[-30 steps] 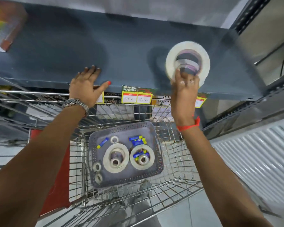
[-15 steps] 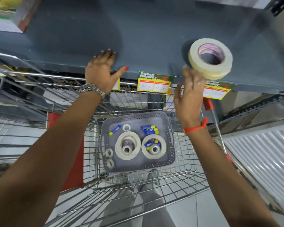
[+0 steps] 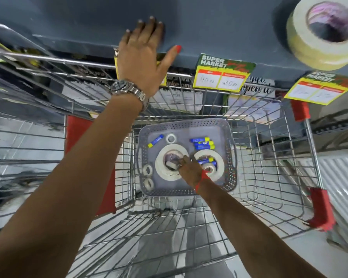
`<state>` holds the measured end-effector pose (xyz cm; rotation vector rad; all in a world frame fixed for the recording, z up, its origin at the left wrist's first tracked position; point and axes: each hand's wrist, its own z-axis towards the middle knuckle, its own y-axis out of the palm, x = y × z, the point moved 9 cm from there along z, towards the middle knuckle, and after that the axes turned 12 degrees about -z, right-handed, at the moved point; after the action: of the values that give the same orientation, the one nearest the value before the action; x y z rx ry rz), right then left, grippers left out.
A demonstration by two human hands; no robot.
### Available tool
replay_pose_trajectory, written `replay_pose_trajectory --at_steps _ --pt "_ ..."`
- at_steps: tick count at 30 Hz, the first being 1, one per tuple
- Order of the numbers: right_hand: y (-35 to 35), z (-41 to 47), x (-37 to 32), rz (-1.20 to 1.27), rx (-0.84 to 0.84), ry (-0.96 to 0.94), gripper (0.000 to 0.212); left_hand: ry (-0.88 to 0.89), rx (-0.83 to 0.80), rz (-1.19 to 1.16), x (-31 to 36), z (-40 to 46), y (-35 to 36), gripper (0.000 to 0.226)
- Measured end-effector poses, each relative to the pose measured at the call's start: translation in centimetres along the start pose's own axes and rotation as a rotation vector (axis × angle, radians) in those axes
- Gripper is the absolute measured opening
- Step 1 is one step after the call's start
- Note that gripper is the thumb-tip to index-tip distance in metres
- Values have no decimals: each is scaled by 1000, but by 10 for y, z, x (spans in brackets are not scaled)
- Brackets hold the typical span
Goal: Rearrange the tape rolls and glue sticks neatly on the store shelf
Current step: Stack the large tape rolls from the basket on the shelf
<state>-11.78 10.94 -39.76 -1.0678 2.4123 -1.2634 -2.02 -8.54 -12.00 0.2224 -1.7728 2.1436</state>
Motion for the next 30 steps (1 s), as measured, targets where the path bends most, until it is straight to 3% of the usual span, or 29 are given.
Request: replay_pose_trajectory --at_steps 2,4,6,10,11,15,24,27,30 --pt "18 16 5 -63 39 40 14 -2 17 -4 -1 0 0 64" --pt "15 13 -2 -54 77 6 29 -4 25 -6 -1 1 -1 64" --pt "-6 4 -5 -89 170 -34 24 -1 20 -4 0 1 -2 64" --pt "-55 -22 -4 130 418 -99 26 14 22 -36 3 1 -5 63" --pt "-67 -32 0 177 460 -95 35 12 21 -41 2 0 -5 63" --pt "-112 -77 39 389 740 84 37 12 4 -58 3 -1 -5 62" --pt "-215 -223 140 538 1374 432 28 -20 -39 -94 5 -3 -8 69" --pt "-238 -245 192 470 1399 569 31 -28 -41 -116 6 -4 -10 71" --pt "-243 -242 244 428 1259 769 34 -26 -44 -122 7 -4 -11 71"
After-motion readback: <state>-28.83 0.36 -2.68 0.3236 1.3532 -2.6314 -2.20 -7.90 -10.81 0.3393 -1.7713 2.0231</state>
